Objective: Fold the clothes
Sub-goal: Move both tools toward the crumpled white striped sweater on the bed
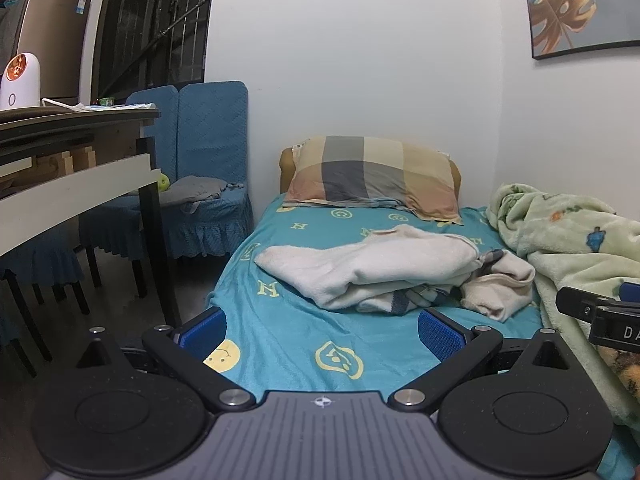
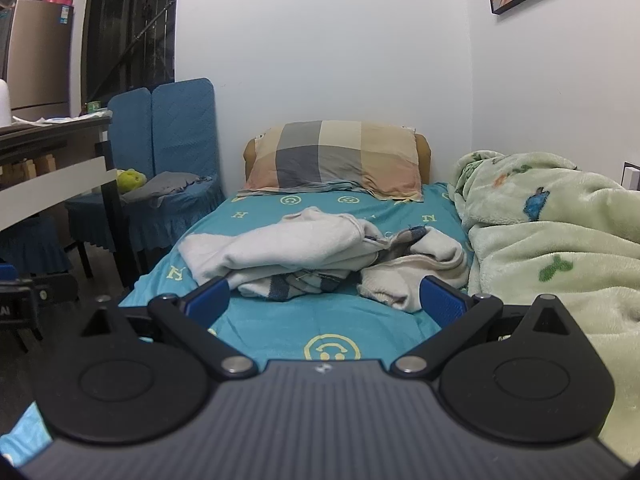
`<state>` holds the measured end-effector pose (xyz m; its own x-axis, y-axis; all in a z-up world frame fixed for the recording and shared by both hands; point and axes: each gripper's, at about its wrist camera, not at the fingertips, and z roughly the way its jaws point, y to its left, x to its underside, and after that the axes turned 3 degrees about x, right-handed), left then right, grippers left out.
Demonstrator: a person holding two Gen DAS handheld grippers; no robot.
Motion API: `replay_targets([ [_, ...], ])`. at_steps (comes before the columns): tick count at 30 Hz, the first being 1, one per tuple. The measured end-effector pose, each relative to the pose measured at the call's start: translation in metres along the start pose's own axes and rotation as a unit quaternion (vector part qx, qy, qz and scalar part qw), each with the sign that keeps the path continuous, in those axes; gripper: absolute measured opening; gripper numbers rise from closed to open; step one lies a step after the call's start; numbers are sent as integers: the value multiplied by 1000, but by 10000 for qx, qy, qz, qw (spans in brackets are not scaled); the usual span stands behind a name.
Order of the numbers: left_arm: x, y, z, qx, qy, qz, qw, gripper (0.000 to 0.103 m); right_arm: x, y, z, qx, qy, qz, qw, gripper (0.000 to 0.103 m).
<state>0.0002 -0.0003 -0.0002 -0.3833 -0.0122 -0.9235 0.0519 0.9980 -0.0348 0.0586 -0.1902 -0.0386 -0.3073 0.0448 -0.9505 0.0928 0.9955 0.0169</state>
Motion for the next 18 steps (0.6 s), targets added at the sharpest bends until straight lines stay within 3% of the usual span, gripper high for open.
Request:
replay_targets([
  [5, 3, 0, 4, 86, 31, 45, 9999, 103, 3, 3, 2, -14, -34, 33, 10000, 103],
  [10, 2, 24, -2, 169, 38, 3, 9999, 103, 0, -2, 2, -31, -55, 59, 10000, 103],
  [18, 10, 10, 3, 102, 157, 13, 9998, 103, -1, -4, 2, -52, -72, 131, 9999, 103],
])
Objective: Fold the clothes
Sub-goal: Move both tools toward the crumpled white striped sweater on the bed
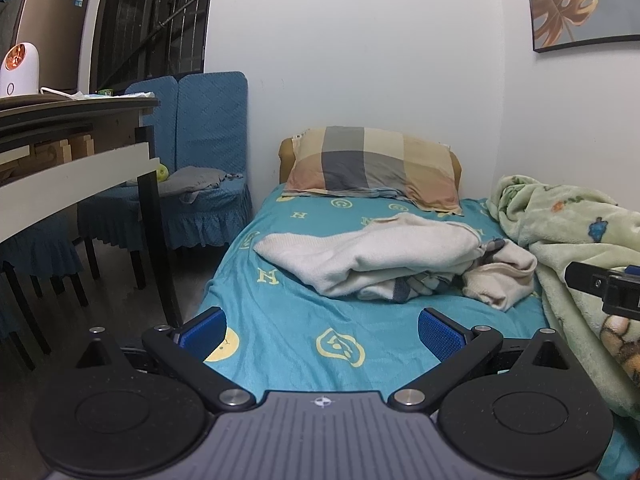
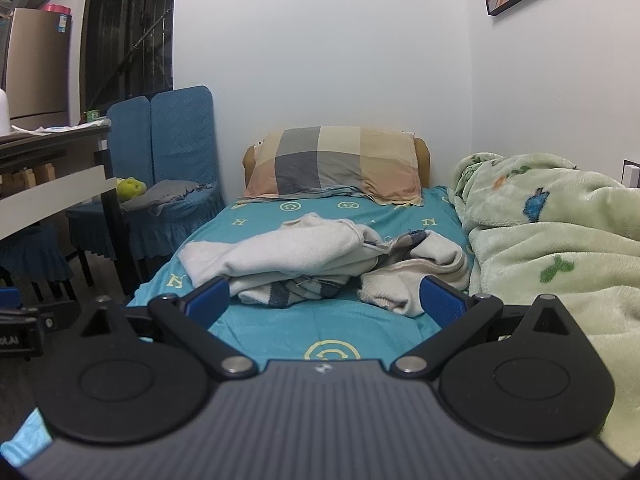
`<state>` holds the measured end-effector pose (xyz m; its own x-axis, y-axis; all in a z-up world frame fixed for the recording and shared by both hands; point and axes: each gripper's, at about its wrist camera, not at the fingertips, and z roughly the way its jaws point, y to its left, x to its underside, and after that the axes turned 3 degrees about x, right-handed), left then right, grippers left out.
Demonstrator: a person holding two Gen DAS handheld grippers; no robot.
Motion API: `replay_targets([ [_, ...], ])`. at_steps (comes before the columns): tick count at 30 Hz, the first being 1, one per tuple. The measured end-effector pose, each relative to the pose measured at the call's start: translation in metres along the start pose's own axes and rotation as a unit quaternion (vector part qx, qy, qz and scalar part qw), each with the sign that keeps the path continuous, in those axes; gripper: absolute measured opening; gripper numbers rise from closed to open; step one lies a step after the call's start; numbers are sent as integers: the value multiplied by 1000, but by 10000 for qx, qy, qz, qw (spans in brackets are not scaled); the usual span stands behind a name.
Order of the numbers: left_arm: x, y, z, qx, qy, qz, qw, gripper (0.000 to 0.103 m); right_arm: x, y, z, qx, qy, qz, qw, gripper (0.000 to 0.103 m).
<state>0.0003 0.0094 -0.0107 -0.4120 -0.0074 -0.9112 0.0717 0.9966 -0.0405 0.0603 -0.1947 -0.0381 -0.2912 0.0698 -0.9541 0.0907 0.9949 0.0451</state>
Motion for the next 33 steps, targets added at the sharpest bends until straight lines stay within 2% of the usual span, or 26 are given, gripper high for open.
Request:
replay_targets([
  [9, 6, -1, 7, 46, 86, -24, 9999, 103, -2, -2, 0, -67, 4, 63, 10000, 103],
  [22, 15, -3, 25, 322, 440, -132, 9984, 103, -5, -9, 1, 344, -144, 125, 9992, 103],
  [28, -5, -14, 46, 727, 582, -167, 9955, 103, -3, -8, -2, 617, -97, 161, 9979, 103],
  [33, -32, -33, 94, 884, 536, 110, 9946, 103, -2, -8, -1, 676, -69, 145, 9976, 103],
])
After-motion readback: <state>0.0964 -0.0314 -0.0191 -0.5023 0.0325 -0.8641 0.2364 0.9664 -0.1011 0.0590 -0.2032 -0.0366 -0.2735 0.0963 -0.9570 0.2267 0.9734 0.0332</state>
